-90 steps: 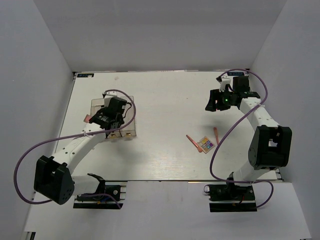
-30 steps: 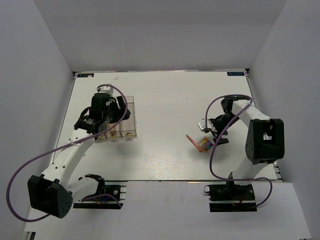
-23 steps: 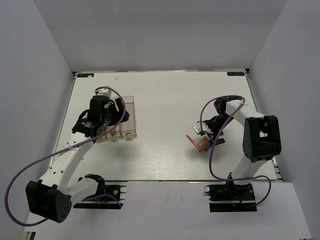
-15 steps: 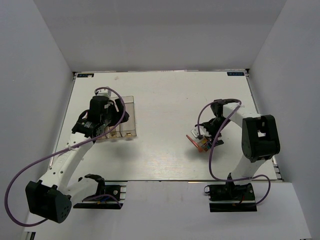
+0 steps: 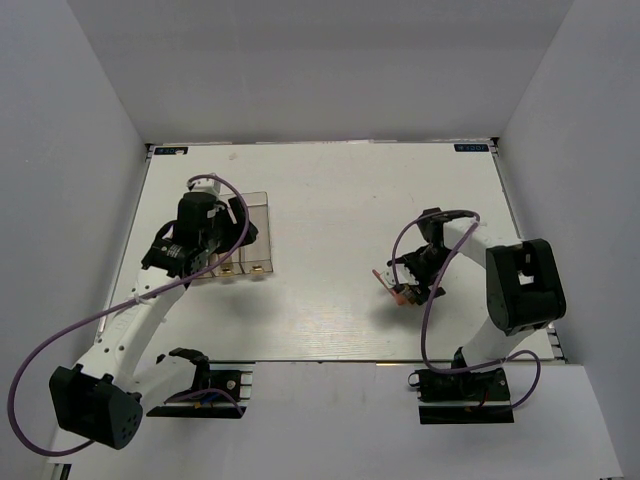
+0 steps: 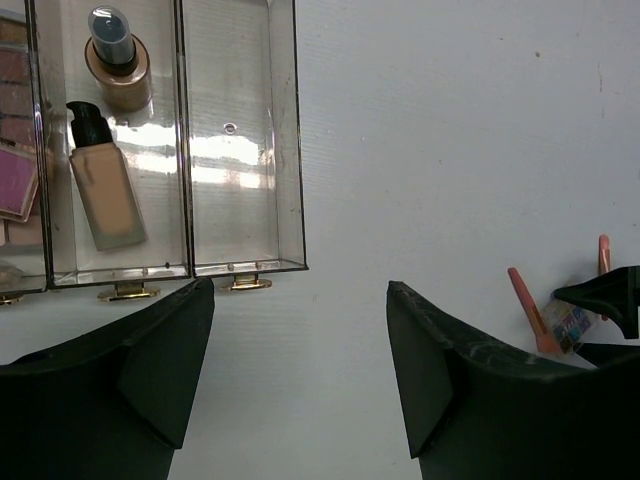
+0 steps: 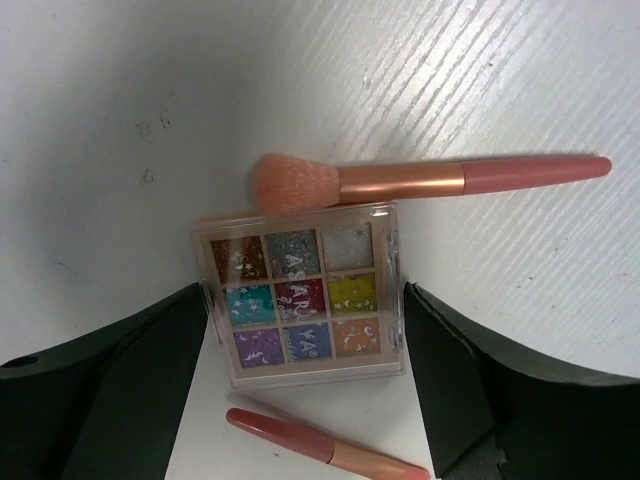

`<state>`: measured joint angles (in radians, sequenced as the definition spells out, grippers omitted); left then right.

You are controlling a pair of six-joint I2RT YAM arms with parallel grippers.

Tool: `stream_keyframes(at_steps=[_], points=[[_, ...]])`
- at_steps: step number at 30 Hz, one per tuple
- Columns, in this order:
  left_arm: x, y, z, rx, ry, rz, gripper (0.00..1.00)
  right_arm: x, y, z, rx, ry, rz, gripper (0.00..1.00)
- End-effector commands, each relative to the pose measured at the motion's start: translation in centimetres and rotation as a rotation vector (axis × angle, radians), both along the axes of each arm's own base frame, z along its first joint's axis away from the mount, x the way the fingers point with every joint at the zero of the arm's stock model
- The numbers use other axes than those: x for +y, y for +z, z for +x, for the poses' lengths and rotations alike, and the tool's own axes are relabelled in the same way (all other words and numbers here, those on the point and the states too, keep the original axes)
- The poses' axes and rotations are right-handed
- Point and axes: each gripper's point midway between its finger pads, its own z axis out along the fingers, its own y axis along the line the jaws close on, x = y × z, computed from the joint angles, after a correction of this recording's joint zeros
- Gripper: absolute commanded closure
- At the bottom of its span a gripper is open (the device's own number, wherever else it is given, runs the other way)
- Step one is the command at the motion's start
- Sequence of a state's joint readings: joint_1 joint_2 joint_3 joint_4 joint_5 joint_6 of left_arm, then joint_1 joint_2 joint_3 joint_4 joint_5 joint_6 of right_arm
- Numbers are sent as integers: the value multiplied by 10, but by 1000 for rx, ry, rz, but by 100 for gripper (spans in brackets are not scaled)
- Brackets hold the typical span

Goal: Organize the makeup

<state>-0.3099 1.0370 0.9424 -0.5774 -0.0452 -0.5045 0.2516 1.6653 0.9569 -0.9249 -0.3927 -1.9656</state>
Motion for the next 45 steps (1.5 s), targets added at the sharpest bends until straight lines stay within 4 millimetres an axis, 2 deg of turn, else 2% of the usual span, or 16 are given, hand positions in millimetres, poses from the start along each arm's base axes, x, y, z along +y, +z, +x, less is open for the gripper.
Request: stream_keyframes(at_steps=[1,2,5,8,10,14,17,24,25,26,27,29,31,36,37,45], points=[[0,29,1,-66,14,-27,20,3,-13,12,-88,111,7,18],[0,34,0,-79,11,-33,20,3,-10,15,-79,70,3,24],[-7,63,4,-161,-14,-81,20,8,5,35,-68,-29,15,62],[-17,94,4,-247,-61,-138,20,16,25,56,-72,-109,41,78],[-22,112,4,-295,-85,-163,20,24,39,64,-70,-139,76,78],[-34,152,3,-408,-153,-223,20,69,104,95,-95,-206,274,79],[-37,177,2,-475,-174,-251,20,104,131,96,-18,-235,366,80],[-40,237,-7,-656,-210,-303,21,225,182,93,133,-280,596,80],[-40,246,-8,-689,-216,-310,21,249,189,82,175,-256,624,81],[-40,250,-9,-703,-218,-311,21,261,186,85,210,-284,631,81],[-40,256,-11,-723,-227,-311,21,280,204,97,181,-276,697,81],[-41,265,-14,-755,-239,-316,22,312,202,89,278,-308,702,82],[-42,273,-18,-782,-257,-317,22,342,224,89,307,-310,759,82],[-42,281,-23,-803,-270,-316,22,415,232,74,423,-317,839,81],[-42,281,-24,-804,-271,-319,22,424,223,71,494,-368,817,81],[-39,284,-36,-839,-275,-331,22,493,232,55,518,-365,978,81]])
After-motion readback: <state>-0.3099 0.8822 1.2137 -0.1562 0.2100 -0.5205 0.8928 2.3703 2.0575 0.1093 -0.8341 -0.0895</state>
